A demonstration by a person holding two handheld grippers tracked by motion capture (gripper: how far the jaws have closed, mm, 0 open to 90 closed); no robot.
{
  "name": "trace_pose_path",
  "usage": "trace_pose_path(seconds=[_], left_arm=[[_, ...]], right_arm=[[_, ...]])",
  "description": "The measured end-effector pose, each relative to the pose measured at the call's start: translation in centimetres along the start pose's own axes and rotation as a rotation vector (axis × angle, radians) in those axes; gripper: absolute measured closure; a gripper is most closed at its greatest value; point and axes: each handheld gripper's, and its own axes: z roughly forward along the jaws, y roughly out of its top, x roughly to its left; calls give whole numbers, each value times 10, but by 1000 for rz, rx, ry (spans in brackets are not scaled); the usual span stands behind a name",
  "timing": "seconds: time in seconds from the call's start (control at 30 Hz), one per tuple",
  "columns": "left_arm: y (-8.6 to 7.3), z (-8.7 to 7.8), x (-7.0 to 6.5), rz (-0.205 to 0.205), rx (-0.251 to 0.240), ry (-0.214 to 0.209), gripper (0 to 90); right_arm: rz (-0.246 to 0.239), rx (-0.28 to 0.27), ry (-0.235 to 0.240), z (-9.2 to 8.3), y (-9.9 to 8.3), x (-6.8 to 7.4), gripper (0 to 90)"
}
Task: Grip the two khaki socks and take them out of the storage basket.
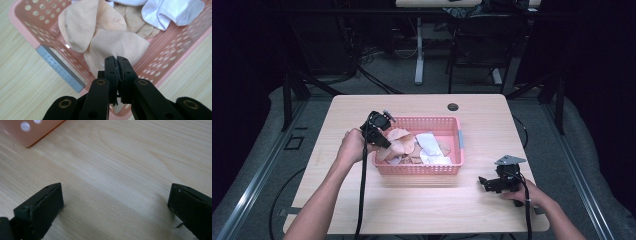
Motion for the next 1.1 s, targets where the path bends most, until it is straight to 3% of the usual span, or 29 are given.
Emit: trace_pose_path(seconds=[1.1], left_arm=[[13, -57, 7, 16, -68, 31, 867]], right_arm=[[0, 0, 0, 0, 0, 0, 0]])
